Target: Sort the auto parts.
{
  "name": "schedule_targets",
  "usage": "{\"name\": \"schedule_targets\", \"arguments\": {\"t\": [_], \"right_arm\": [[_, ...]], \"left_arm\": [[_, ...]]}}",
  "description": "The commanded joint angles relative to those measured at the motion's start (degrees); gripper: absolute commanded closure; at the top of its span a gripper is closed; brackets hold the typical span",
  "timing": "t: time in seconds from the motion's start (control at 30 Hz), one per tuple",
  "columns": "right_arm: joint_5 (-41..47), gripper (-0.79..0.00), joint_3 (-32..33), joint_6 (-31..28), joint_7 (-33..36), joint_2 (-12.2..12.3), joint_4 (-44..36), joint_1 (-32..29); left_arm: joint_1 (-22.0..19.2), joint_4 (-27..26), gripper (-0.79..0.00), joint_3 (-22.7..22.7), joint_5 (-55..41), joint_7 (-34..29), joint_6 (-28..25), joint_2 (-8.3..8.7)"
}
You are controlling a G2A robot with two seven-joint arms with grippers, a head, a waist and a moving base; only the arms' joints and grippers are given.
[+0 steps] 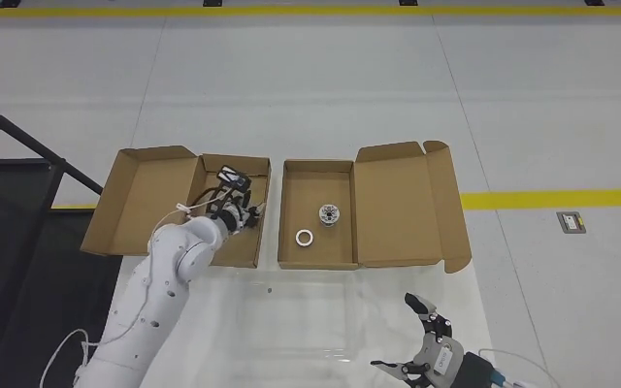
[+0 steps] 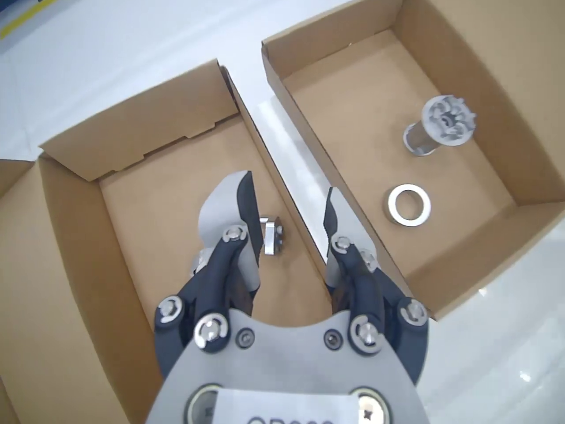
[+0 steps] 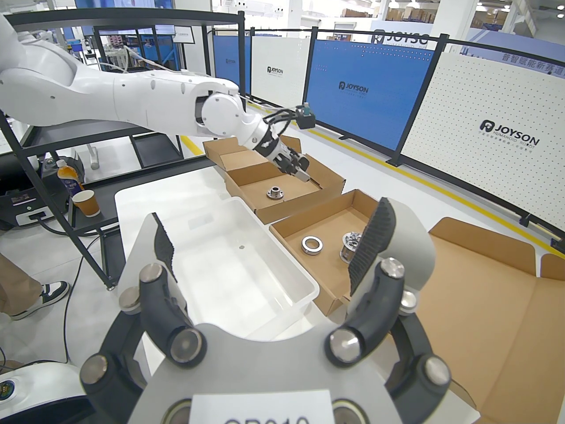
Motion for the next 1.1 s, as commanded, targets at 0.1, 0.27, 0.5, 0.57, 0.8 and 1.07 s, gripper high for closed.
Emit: {"name": "schedule_targets", "arguments": {"t": [0.1, 0.27, 0.5, 0.57, 0.8, 1.07], "right_arm": [[0.0, -0.785, 0.0, 0.0, 0.0, 0.0, 0.0, 0.0], [0.0, -0.785, 0.0, 0.0, 0.0, 0.0, 0.0, 0.0], [0.0, -0.785, 0.0, 0.0, 0.0, 0.0, 0.0, 0.0], [0.0, -0.785, 0.0, 0.0, 0.0, 0.0, 0.0, 0.0], [0.0, -0.784, 0.0, 0.0, 0.0, 0.0, 0.0, 0.0], [0.0, -0.784, 0.0, 0.0, 0.0, 0.0, 0.0, 0.0]], "left_arm": [[9.2, -13.4, -0.431, -8.6, -4.4, -1.4, -3.4, 1.92], [16.1, -21.9, -0.622, -14.0, -10.3, -1.2, -8.0, 2.94], [23.4, -30.9, -0.785, -18.2, -18.3, 0.4, -12.0, 3.64], [25.2, -33.3, -0.785, -18.7, -19.9, 0.9, -11.5, 3.70], [26.0, -34.3, -0.784, -18.8, -20.9, 1.5, -11.2, 3.68], [26.0, -34.3, -0.784, -18.8, -20.9, 1.5, -11.2, 3.68]]}}
